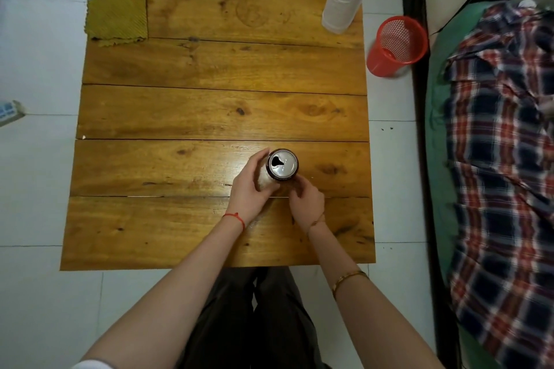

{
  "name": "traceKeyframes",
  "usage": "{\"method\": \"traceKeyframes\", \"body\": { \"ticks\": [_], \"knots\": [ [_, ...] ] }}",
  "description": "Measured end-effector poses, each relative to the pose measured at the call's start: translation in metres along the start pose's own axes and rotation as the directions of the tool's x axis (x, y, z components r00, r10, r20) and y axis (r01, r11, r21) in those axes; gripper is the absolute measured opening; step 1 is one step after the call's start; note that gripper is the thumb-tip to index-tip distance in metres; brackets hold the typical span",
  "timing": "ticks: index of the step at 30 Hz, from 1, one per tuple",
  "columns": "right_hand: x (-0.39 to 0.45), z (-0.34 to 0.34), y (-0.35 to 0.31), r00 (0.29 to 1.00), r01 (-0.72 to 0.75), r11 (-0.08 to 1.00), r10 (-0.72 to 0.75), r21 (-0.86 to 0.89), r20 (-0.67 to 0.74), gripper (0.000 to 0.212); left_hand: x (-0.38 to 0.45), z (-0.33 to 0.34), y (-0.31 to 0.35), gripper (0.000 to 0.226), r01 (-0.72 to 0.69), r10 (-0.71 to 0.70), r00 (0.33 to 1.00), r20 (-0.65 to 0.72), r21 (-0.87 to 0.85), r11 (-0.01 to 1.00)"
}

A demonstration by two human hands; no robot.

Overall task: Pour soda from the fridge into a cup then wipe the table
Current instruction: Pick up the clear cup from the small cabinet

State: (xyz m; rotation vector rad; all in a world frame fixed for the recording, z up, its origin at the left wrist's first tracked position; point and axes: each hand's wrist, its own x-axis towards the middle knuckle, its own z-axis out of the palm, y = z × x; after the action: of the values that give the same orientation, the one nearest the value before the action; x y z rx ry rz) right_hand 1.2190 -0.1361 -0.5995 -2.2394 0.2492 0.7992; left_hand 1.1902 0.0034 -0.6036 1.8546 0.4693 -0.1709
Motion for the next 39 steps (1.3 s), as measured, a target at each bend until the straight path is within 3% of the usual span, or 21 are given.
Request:
{"method": "traceKeyframes", "body": {
  "ticks": [7,13,25,32,39],
  "knots": [
    [-0.031,-0.031,-0.008,0.990,0.102,0.939,-0.064,-0.327,0.124,0.062,-0.034,-0.039,0.001,0.076,0.016,-0.054,0.997,0.064,0.488,0.873],
    [-0.066,-0.066,-0.031,0.972,0.226,0.840,-0.158,-0.493,0.175,0.069,-0.076,-0.075,0.041,0.069,-0.041,-0.024,0.995,0.092,0.637,0.770],
    [-0.156,-0.098,-0.061,0.899,0.433,0.663,-0.360,-0.611,0.248,0.066,-0.172,-0.123,0.101,0.063,-0.046,0.033,0.999,0.033,0.723,0.689],
    [-0.192,-0.106,-0.103,0.821,0.556,0.531,-0.473,-0.640,0.320,0.061,-0.236,-0.166,0.113,0.059,-0.018,0.103,0.991,-0.088,0.669,0.743],
    [-0.229,-0.085,-0.150,0.729,0.653,0.366,-0.542,-0.663,0.418,0.064,-0.304,-0.209,0.121,0.058,0.118,0.090,0.954,-0.287,0.633,0.765]
  ]
}}
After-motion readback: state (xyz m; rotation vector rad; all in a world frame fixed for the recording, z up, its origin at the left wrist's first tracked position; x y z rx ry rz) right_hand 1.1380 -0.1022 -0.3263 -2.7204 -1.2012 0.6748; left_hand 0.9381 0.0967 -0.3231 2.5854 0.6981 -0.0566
